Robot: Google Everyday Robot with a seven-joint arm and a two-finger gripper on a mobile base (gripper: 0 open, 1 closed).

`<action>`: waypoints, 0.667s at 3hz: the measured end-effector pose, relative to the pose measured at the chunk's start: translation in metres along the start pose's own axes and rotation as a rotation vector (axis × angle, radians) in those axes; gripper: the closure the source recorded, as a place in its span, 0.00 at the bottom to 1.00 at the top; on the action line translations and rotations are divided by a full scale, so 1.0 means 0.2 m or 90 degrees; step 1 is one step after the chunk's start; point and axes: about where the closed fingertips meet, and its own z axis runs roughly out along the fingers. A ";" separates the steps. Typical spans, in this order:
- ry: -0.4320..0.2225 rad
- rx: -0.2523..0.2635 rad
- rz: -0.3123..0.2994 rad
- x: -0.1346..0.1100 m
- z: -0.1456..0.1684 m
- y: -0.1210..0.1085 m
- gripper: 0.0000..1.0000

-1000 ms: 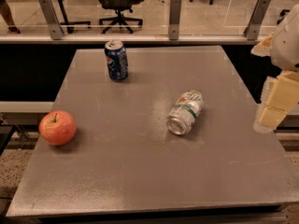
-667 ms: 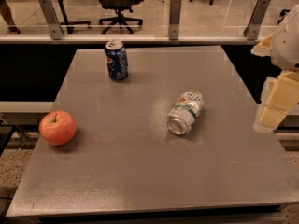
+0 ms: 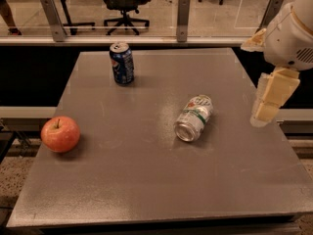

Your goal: Pick 7up can

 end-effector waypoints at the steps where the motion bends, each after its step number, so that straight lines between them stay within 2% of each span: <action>1: -0.044 -0.021 -0.074 -0.10 0.10 -0.03 0.00; 2: -0.086 -0.056 -0.157 -0.20 0.20 -0.01 0.00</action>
Offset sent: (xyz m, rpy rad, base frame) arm 0.0132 0.0786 -0.0454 0.0883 0.0321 0.5498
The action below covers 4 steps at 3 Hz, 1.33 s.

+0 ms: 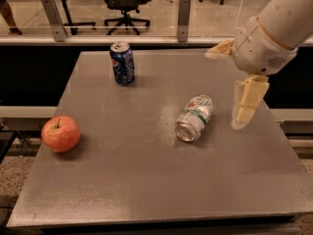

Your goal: Pick 7up can

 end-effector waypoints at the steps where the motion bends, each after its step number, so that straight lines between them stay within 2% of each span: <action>1: -0.028 -0.034 -0.106 -0.10 0.10 0.04 0.00; 2: -0.028 -0.058 -0.199 -0.14 0.20 0.07 0.00; 4: 0.002 -0.110 -0.363 -0.15 0.41 0.10 0.00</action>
Offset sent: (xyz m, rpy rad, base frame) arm -0.0132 0.0517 -0.0552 -0.0982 -0.0362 0.5165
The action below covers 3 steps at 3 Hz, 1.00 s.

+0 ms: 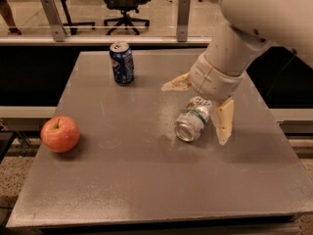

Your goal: Pick 7up can

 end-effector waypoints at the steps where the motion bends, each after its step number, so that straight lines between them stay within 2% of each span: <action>1: 0.017 -0.036 -0.059 0.01 0.06 0.00 0.00; 2: 0.035 -0.076 -0.103 0.02 0.11 0.01 0.11; 3: 0.049 -0.101 -0.121 0.04 0.13 0.02 0.34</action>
Offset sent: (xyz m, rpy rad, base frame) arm 0.0025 -0.0022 -0.0354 -0.2322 0.0247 0.2435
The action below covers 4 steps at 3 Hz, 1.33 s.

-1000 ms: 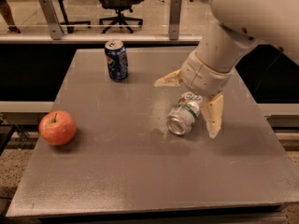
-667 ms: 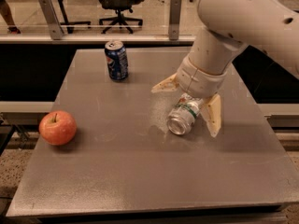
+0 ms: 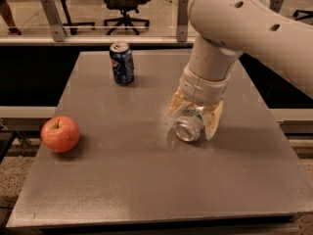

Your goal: Pick 7up can

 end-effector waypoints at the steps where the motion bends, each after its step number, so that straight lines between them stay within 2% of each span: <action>1: 0.005 -0.003 0.001 0.00 -0.02 -0.01 0.57; 2: -0.020 0.018 0.045 0.01 -0.11 -0.03 0.80; 3: -0.057 0.049 0.101 0.02 -0.27 -0.07 1.00; 4: -0.082 0.093 0.122 0.01 -0.48 -0.14 1.00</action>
Offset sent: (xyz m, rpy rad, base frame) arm 0.0071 0.0014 0.0553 0.1223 0.0605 -0.1619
